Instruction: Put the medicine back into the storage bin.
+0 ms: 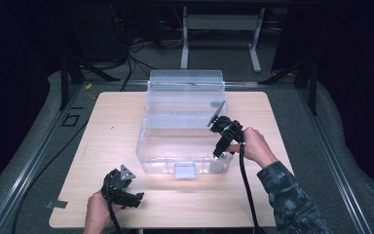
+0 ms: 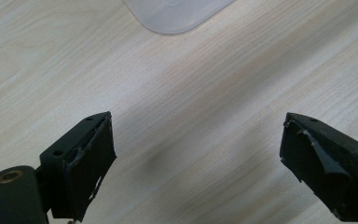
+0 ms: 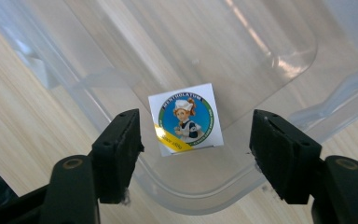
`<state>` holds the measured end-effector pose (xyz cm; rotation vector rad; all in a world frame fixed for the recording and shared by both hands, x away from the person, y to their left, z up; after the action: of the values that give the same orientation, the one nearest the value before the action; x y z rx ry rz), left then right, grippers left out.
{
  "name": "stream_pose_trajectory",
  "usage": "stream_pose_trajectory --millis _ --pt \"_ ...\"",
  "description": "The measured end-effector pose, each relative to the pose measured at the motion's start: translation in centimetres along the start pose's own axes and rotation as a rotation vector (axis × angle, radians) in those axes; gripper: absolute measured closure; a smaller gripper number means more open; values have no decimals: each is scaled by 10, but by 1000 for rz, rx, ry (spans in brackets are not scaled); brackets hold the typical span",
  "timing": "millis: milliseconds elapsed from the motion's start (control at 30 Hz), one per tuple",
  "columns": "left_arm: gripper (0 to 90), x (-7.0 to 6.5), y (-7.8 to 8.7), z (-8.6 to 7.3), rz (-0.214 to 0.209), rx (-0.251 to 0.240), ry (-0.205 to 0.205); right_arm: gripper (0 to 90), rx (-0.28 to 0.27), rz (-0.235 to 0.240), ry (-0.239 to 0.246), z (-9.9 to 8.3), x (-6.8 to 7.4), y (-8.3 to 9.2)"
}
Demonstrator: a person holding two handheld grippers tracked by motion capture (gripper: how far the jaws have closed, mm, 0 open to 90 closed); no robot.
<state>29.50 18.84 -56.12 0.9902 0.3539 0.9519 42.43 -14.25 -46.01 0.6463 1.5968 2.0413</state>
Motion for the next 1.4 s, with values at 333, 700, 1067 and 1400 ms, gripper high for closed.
stream_pose_trajectory --millis 333,700,1067,1400 --pt "87 -1 0 3 -15 -15 -5 166 -215 31 6 -14 4 23" --pt "78 4 8 6 -22 -51 2 126 -402 69 11 -42 17 14" --pt "79 5 22 26 -29 -110 24 144 -478 60 18 -59 20 6" --pt "79 9 32 50 -63 -150 25 146 -525 81 22 -66 17 7"
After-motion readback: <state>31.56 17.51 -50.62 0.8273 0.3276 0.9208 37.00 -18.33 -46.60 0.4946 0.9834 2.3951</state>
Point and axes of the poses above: each handheld gripper's, and its own axes: y roughly backward along the jaws, z roughly out of its top, x roughly to its left, the point moved 3 cm from there along -y, roughly forward along the jaws, and after that the axes turned 4 degrees about z, right-handed, at the moved point
